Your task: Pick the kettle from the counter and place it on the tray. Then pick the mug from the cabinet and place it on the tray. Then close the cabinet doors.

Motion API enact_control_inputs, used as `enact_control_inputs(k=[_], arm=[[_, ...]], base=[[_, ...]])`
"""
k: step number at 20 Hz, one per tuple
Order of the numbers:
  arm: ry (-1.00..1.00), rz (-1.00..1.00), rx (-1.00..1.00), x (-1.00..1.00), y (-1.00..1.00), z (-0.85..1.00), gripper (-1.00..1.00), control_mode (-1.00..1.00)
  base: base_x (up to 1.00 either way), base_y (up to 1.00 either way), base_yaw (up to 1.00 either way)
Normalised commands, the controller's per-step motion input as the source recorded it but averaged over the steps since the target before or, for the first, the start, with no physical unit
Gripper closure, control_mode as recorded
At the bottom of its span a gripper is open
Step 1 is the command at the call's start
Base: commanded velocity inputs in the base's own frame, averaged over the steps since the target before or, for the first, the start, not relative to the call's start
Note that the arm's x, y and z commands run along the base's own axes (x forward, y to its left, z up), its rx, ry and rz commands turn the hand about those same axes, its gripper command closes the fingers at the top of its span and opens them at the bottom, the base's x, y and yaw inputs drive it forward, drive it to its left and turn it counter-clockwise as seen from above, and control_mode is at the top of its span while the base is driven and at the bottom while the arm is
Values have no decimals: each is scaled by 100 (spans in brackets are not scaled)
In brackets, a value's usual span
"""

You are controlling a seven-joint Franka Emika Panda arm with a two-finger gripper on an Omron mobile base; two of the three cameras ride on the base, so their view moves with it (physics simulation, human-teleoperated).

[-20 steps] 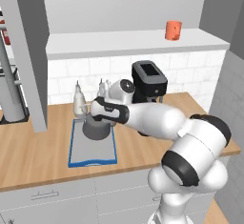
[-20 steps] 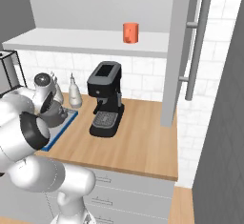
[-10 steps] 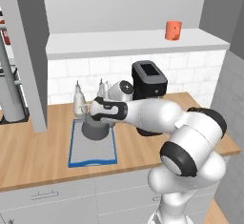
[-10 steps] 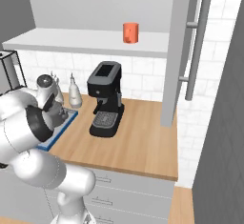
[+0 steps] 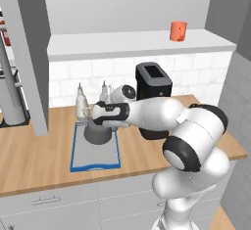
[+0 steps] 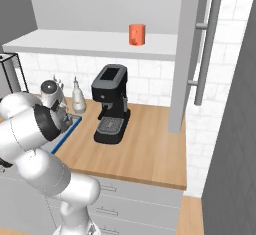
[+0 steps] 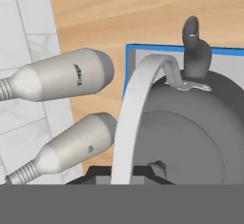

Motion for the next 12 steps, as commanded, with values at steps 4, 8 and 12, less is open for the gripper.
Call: enact_control_inputs(k=[4,8,12], arm=[[0,-2,0,9,5,-14,100,-100],[0,-2,0,4,3,-10,-100,-100],[-1,0,0,-2,0,0,-100,-100]], base=[[0,0,0],[0,0,0],[0,0,0]])
